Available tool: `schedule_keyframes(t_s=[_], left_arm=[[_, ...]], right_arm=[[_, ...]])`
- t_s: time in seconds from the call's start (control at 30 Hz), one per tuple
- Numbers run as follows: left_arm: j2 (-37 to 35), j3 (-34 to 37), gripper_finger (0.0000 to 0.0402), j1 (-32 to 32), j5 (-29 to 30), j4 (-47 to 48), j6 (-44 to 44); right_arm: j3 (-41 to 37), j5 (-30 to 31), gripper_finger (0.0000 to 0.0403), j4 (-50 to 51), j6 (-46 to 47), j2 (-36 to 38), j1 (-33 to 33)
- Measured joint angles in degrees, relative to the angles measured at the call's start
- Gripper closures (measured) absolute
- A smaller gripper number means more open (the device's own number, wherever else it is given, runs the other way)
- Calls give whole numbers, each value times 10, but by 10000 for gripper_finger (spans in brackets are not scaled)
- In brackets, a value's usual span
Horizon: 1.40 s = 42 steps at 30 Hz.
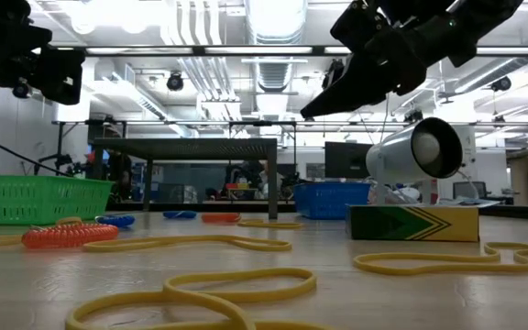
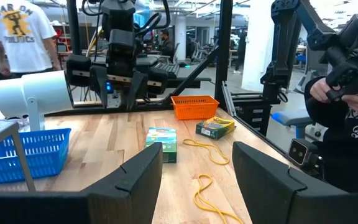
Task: Pick & Place Office Desk Supplies
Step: Put the yellow rubber band into the blue bin
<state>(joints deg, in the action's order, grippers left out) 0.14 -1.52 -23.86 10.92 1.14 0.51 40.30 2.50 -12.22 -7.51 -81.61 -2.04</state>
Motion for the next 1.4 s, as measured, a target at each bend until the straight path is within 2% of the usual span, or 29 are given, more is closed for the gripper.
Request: schedule_keyframes(t_s=[0.17, 0.5, 0.87, 1.03, 1.17, 1.27, 1.33, 1.4], left_arm=[[0, 0, 201, 0, 0, 0, 0], [0, 0, 201, 0, 0, 0, 0], [0, 0, 201, 0, 0, 0, 0], [0, 0, 201, 0, 0, 0, 0], [0, 0, 201, 0, 0, 0, 0], [0, 0, 201, 0, 0, 0, 0], [0, 0, 201, 0, 0, 0, 0], [0, 0, 201, 0, 0, 0, 0]], right_arm=[[0, 3, 225, -10, 0, -40, -4], [0, 4, 225, -95, -2, -157, -4], [5, -41, 227, -99, -30, -193, -7], [17, -41, 227, -106, -113, -210, -7], [51, -52, 227, -53, -216, -209, -7], [92, -65, 227, 39, -269, -209, -7], [128, -64, 227, 108, -259, -209, -6], [170, -58, 227, 184, -210, -209, -3]])
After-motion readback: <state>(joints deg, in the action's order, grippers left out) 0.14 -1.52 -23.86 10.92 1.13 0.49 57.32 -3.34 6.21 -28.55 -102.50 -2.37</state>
